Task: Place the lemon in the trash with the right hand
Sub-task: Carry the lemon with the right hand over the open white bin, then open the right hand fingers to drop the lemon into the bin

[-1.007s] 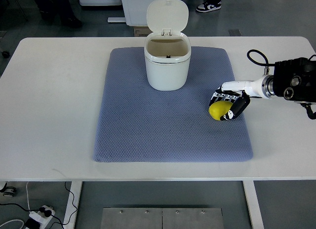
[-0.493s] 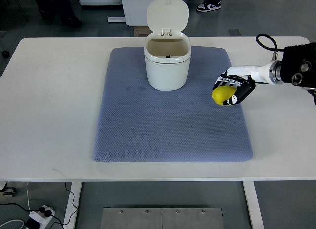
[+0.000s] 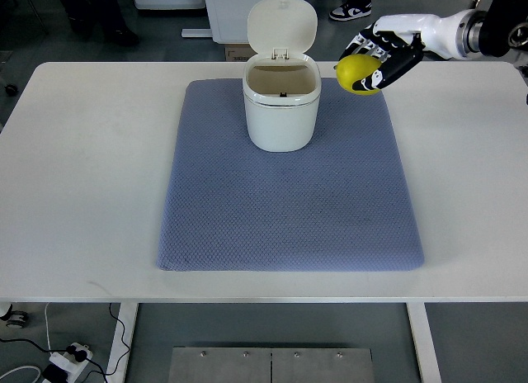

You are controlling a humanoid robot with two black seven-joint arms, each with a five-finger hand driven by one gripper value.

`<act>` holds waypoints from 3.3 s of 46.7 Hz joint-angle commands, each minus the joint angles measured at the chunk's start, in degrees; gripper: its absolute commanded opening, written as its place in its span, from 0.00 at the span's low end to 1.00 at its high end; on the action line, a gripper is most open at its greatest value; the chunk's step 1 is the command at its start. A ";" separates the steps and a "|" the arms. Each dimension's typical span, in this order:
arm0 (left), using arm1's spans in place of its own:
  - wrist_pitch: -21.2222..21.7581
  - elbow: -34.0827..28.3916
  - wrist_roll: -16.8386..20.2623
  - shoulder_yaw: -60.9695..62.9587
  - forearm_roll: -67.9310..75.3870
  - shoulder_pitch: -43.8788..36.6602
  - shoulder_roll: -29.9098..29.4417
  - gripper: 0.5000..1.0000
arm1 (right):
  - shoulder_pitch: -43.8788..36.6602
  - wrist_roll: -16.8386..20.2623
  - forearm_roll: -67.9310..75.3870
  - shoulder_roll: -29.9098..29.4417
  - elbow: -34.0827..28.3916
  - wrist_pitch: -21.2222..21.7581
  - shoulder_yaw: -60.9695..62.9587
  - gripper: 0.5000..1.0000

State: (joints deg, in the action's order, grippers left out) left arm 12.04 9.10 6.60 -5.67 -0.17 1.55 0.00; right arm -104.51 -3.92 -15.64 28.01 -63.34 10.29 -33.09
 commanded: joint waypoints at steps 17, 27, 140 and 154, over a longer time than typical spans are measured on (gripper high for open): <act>0.00 0.04 0.00 -0.04 0.08 -0.05 0.00 1.00 | 0.71 0.22 4.13 -5.06 4.63 -2.64 2.94 0.00; 0.00 0.04 0.00 -0.04 -0.01 0.03 0.00 1.00 | 2.28 0.31 5.53 -9.73 7.36 -4.05 5.31 0.00; 0.00 -0.04 0.00 -0.04 -0.01 -0.05 0.00 1.00 | 20.92 0.84 6.15 -20.10 20.98 -12.40 20.08 0.31; 0.00 0.04 0.00 -0.04 -0.01 0.03 0.00 1.00 | 20.83 0.66 6.15 -20.19 20.72 -12.31 19.99 0.46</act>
State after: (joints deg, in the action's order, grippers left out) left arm 12.04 9.08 6.59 -5.70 -0.15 1.53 0.00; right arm -83.67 -3.25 -9.49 7.91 -42.55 -2.04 -13.01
